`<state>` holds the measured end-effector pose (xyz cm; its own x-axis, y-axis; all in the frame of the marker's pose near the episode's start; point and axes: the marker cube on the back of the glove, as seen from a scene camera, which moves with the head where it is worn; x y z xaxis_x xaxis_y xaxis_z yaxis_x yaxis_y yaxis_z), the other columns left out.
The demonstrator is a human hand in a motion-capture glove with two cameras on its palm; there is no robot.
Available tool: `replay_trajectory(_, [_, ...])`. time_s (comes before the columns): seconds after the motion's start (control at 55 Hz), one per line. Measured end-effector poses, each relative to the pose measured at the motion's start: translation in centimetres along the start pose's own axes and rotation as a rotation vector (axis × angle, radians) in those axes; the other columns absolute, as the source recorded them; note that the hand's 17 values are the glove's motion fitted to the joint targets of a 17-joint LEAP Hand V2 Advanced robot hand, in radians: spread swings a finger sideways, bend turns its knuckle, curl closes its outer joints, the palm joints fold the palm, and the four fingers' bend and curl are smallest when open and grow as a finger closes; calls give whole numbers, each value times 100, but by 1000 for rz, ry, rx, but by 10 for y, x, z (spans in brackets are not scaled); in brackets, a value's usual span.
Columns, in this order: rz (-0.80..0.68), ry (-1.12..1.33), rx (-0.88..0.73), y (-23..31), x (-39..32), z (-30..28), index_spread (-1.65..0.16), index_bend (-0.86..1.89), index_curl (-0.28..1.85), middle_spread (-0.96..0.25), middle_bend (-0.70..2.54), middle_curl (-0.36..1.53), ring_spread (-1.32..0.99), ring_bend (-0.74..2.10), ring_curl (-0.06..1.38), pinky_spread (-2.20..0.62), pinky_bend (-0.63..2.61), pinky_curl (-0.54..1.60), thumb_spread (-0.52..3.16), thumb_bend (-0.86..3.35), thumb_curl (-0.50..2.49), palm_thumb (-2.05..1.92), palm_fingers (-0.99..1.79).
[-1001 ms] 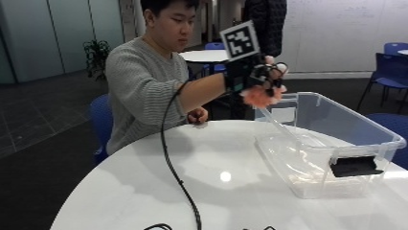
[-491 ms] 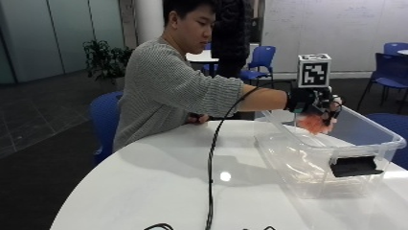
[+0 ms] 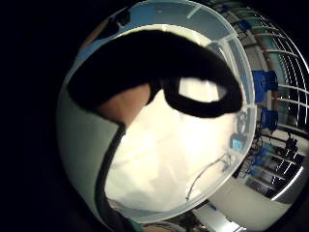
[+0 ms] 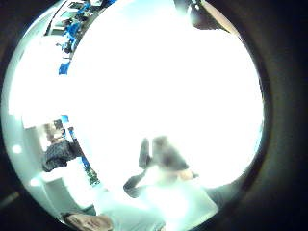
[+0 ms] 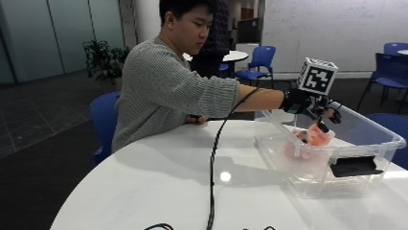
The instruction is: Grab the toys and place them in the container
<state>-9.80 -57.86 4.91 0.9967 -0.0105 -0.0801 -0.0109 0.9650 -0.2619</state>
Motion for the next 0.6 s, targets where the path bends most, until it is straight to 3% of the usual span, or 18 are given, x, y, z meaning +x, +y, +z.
replay_trajectory(0.218, [-4,-101,98,51,7,-33,-42,19,67,-21,14,55,-16,32,45,7,118,37,123,-3,44,4,1])
replay_trajectory(0.437, [-124,-181,353,219,92,-63,-40,16,61,-18,14,46,-10,30,44,9,111,35,123,-8,34,-11,-10])
replay_trajectory(0.6, [80,-89,416,299,149,-34,-38,15,55,-16,15,42,-8,26,42,8,100,32,119,-9,26,-13,-13])
